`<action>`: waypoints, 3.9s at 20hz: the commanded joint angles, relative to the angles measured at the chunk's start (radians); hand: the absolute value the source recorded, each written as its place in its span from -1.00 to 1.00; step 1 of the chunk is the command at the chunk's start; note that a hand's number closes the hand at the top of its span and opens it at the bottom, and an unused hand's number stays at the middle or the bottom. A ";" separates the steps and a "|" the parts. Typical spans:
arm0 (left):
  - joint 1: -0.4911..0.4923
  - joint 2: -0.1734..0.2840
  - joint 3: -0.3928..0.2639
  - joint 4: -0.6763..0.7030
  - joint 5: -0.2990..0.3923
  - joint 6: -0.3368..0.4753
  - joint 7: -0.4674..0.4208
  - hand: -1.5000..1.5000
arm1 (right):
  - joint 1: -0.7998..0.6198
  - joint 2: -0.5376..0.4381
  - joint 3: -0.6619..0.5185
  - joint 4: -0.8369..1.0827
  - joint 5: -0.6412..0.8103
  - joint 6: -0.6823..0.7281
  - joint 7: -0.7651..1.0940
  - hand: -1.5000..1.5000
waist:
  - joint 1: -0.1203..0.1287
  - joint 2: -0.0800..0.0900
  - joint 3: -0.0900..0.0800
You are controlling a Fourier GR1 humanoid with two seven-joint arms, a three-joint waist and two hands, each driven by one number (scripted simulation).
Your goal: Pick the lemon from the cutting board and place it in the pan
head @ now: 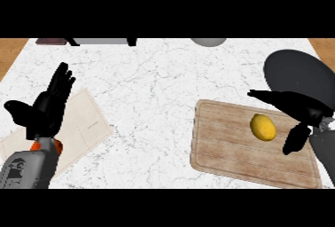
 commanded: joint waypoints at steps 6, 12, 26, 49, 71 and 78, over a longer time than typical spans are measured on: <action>0.003 -0.020 0.000 0.016 -0.030 -0.007 0.001 0.00 | -0.061 0.101 0.020 0.099 0.088 0.022 0.019 -1.00 | 0.000 0.000 0.000; 0.022 -0.028 0.006 -0.030 -0.014 -0.020 -0.006 0.00 | -0.058 0.053 0.071 0.106 0.136 -0.025 -0.174 1.00 | 0.002 0.000 0.000; 0.042 -0.025 0.030 -0.018 -0.018 -0.029 0.009 0.00 | 0.231 0.252 0.043 -0.249 0.198 -0.153 0.076 1.00 | -0.030 -0.010 -0.001; -0.003 -0.026 0.035 0.021 -0.029 -0.034 -0.006 0.00 | 0.115 0.395 -0.486 -0.634 -0.189 -0.245 0.324 1.00 | -0.007 0.002 0.001; -0.032 -0.060 -0.022 -0.014 -0.046 -0.047 0.008 0.00 | -0.363 -0.045 -0.672 0.747 0.075 -0.881 -0.229 1.00 | 0.082 0.033 0.006; -0.068 -0.078 -0.040 -0.002 -0.059 -0.037 0.011 0.00 | -0.400 -0.103 -0.717 0.955 0.034 -0.794 -0.284 -1.00 | 0.096 0.047 0.009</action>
